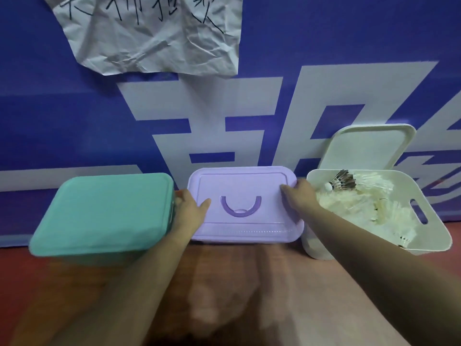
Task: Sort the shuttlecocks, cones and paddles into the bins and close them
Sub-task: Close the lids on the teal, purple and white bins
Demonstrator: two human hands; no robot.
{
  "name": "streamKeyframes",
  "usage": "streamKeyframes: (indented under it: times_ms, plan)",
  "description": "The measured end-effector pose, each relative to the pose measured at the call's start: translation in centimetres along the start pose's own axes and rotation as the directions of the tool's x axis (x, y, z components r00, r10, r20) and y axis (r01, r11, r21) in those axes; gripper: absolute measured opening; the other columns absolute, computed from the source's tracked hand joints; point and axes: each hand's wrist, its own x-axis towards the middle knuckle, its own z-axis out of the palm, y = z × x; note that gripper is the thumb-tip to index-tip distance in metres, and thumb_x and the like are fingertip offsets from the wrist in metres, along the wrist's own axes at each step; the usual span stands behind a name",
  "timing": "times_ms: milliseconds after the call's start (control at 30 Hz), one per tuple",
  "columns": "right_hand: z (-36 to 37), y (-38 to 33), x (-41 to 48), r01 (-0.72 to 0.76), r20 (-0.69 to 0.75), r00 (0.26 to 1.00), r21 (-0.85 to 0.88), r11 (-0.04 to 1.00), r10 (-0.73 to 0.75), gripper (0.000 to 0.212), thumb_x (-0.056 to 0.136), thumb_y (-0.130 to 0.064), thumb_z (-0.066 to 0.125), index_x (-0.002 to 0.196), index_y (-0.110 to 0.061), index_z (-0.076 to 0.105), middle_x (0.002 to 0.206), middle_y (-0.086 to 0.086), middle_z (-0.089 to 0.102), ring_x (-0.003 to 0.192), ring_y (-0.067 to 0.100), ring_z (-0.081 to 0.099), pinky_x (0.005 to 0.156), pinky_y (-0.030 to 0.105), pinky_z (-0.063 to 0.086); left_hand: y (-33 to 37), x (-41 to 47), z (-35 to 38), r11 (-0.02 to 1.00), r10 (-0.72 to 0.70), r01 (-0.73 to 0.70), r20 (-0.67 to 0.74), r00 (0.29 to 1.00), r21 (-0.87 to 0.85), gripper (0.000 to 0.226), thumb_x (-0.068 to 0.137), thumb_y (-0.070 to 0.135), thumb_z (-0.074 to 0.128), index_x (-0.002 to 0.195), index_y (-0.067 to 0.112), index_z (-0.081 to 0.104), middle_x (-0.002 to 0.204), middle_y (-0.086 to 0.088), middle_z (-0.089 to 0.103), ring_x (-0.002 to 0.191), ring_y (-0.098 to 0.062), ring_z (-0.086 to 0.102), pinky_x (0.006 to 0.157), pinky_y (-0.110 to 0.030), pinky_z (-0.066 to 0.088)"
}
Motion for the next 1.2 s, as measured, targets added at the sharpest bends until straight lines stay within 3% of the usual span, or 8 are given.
streamKeyframes:
  times_ms: [200, 333, 467, 633, 800, 967, 1100, 1200]
  plan:
    - [2.6, 0.7, 2.6, -0.020, 0.032, 0.999, -0.285, 0.958, 0.031, 0.054, 0.097, -0.030, 0.023, 0.129, 0.007, 0.046, 0.128, 0.024, 0.053, 0.119, 0.040, 0.050, 0.097, 0.040, 0.038, 0.2, 1.3, 2.6, 0.996, -0.058, 0.057, 0.022, 0.998, 0.073, 0.073, 0.093, 0.042, 0.058, 0.145, 0.001, 0.026, 0.136, -0.030, 0.039, 0.128, -0.046, 0.035, 0.106, -0.047, 0.031]
    - [4.2, 1.4, 4.3, -0.041, 0.017, 0.999, -0.324, 0.945, 0.049, 0.041, 0.102, -0.024, 0.036, 0.129, 0.005, 0.042, 0.135, 0.026, 0.048, 0.125, 0.041, 0.045, 0.102, 0.043, 0.034, -0.2, 2.3, 3.8, 0.991, -0.066, 0.065, 0.003, 0.998, 0.116, 0.068, 0.093, 0.045, 0.056, 0.141, 0.002, 0.033, 0.129, -0.028, 0.040, 0.122, -0.045, 0.039, 0.103, -0.046, 0.034]
    - [4.9, 1.9, 4.6, -0.019, 0.038, 0.999, -0.386, 0.922, 0.036, 0.039, 0.103, -0.019, 0.030, 0.133, 0.005, 0.040, 0.136, 0.027, 0.042, 0.123, 0.043, 0.040, 0.104, 0.044, 0.031, -0.5, 2.9, 4.4, 0.992, -0.076, 0.077, -0.010, 0.997, 0.104, 0.067, 0.095, 0.044, 0.052, 0.145, 0.006, 0.029, 0.132, -0.026, 0.035, 0.125, -0.043, 0.035, 0.106, -0.045, 0.031]
    - [6.1, 3.9, 3.8, 0.144, 0.113, 0.988, -0.479, 0.866, -0.102, 0.048, 0.096, -0.011, 0.014, 0.128, 0.005, 0.047, 0.130, 0.026, 0.039, 0.115, 0.038, 0.042, 0.096, 0.043, 0.036, -1.2, 2.0, 5.1, 0.995, -0.056, 0.057, -0.010, 0.998, 0.081, 0.073, 0.097, 0.035, 0.052, 0.151, 0.002, 0.016, 0.139, -0.028, 0.030, 0.129, -0.045, 0.031, 0.110, -0.046, 0.025]
    - [6.2, 4.4, 3.0, 0.139, 0.054, 0.990, -0.327, 0.935, -0.129, 0.031, 0.100, -0.004, 0.028, 0.120, 0.010, 0.047, 0.126, 0.030, 0.039, 0.110, 0.044, 0.042, 0.095, 0.050, 0.038, -1.5, 1.6, 5.3, 0.996, -0.050, 0.049, 0.004, 0.999, 0.080, 0.071, 0.098, 0.033, 0.050, 0.151, 0.000, 0.016, 0.139, -0.028, 0.032, 0.124, -0.045, 0.039, 0.106, -0.046, 0.034]
    - [6.5, 5.0, 2.5, 0.083, 0.030, 0.996, -0.213, 0.973, -0.078, 0.029, 0.104, -0.020, 0.031, 0.122, 0.002, 0.037, 0.123, 0.027, 0.047, 0.104, 0.046, 0.053, 0.084, 0.045, 0.042, -1.7, 2.0, 5.0, 0.991, -0.044, 0.035, 0.071, 0.997, 0.129, 0.068, 0.100, 0.034, 0.043, 0.152, 0.005, 0.012, 0.146, -0.027, 0.027, 0.126, -0.043, 0.037, 0.106, -0.048, 0.035]
    - [6.5, 5.3, 2.7, 0.078, 0.060, 0.996, -0.219, 0.973, -0.067, 0.028, 0.104, -0.028, 0.030, 0.121, -0.006, 0.036, 0.121, 0.022, 0.053, 0.100, 0.043, 0.058, 0.083, 0.046, 0.046, -2.6, 0.7, 5.5, 0.962, 0.008, -0.029, 0.077, 0.997, 0.271, 0.045, 0.103, 0.022, 0.025, 0.146, 0.012, 0.031, 0.154, -0.030, 0.008, 0.123, -0.046, 0.035, 0.104, -0.046, 0.035]
    - [6.7, 5.1, 3.2, 0.040, 0.048, 0.998, -0.227, 0.973, -0.029, 0.031, 0.102, -0.029, 0.030, 0.123, -0.007, 0.037, 0.124, 0.023, 0.053, 0.103, 0.046, 0.057, 0.085, 0.047, 0.045, -2.2, 1.3, 5.0, 0.953, 0.008, -0.028, 0.068, 0.998, 0.302, 0.051, 0.100, 0.033, 0.040, 0.142, 0.007, 0.028, 0.141, -0.028, 0.031, 0.114, -0.044, 0.045, 0.095, -0.047, 0.041]
